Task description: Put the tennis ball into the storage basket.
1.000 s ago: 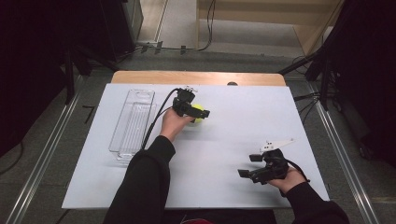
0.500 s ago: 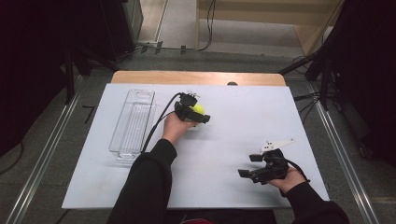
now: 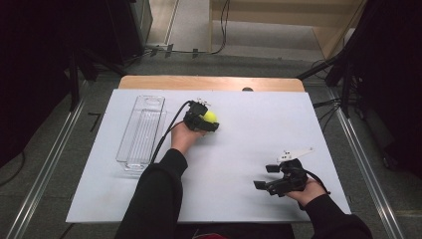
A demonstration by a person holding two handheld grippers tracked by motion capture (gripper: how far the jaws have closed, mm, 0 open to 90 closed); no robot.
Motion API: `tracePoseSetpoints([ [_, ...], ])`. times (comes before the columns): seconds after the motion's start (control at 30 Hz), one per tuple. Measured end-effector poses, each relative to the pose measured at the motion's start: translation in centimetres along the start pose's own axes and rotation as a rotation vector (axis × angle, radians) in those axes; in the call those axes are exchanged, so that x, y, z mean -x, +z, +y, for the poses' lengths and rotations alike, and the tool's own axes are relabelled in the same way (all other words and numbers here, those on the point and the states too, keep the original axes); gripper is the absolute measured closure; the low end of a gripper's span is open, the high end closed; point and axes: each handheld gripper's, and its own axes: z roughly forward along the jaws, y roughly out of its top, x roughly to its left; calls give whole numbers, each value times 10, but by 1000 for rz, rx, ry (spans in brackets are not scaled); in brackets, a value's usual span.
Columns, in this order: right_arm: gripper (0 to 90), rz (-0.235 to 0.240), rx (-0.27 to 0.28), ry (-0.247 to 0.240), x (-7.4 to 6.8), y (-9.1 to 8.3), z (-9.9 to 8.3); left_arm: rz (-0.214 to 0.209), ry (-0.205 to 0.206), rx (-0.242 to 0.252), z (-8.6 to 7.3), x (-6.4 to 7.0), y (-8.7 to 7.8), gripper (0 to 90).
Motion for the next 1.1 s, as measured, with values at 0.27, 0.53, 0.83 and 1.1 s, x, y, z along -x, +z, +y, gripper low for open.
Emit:
tracePoseSetpoints([
  [0.27, 128, -1, 2, -1, 0, 0, 0, 8, 29, -14, 0, 2, -2, 263],
  [0.53, 128, -2, 1, 0, 1, 0, 0, -13, 43, -18, 3, 4, -11, 264],
  [0.83, 128, -3, 1, 0, 1, 0, 0, -63, 29, -37, 4, 8, -21, 263],
  [1.1, 128, -7, 0, 3, 1, 0, 0, -113, 10, -47, 3, 10, -32, 263],
])
